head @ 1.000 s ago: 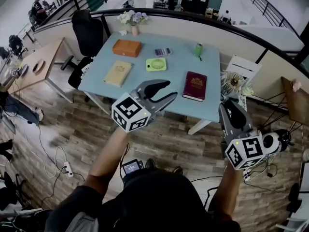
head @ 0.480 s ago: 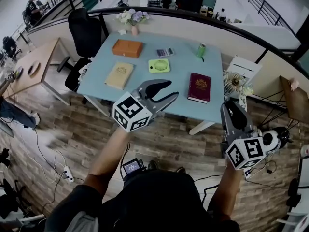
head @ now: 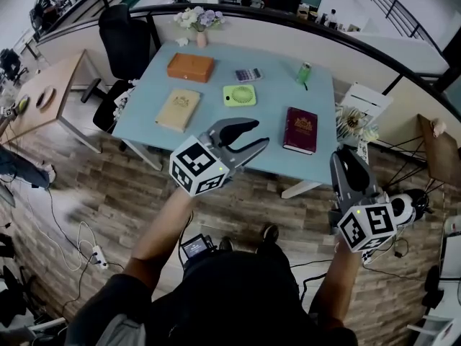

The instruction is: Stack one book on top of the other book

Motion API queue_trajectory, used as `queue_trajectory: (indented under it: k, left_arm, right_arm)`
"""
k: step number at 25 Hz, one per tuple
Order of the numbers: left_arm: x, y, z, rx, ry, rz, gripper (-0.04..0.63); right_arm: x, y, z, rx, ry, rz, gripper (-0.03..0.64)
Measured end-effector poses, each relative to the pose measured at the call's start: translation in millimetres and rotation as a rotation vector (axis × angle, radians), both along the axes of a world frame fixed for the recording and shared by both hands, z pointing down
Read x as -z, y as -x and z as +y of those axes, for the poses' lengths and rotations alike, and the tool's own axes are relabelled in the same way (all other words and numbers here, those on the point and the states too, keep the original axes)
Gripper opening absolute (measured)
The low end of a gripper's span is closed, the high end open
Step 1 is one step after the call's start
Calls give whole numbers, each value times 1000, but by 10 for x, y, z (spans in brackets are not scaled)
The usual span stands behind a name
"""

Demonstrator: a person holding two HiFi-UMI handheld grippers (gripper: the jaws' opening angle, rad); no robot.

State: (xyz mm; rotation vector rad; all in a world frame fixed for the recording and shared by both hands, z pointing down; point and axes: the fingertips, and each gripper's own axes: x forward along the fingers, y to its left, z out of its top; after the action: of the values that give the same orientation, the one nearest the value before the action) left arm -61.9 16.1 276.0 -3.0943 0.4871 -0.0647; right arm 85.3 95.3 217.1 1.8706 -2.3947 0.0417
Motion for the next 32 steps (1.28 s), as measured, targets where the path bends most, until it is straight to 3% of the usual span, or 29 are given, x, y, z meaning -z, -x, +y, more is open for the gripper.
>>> queue_trajectory:
  k: [11, 32]
  left_arm:
    - [-162, -218, -373, 61, 23, -43, 218]
    - [-498, -1260, -1215, 231, 98, -132, 218]
  right_arm:
    - [-166, -347, -520, 52, 16, -39, 98]
    - [-583, -1413, -1692, 244, 92, -105, 98]
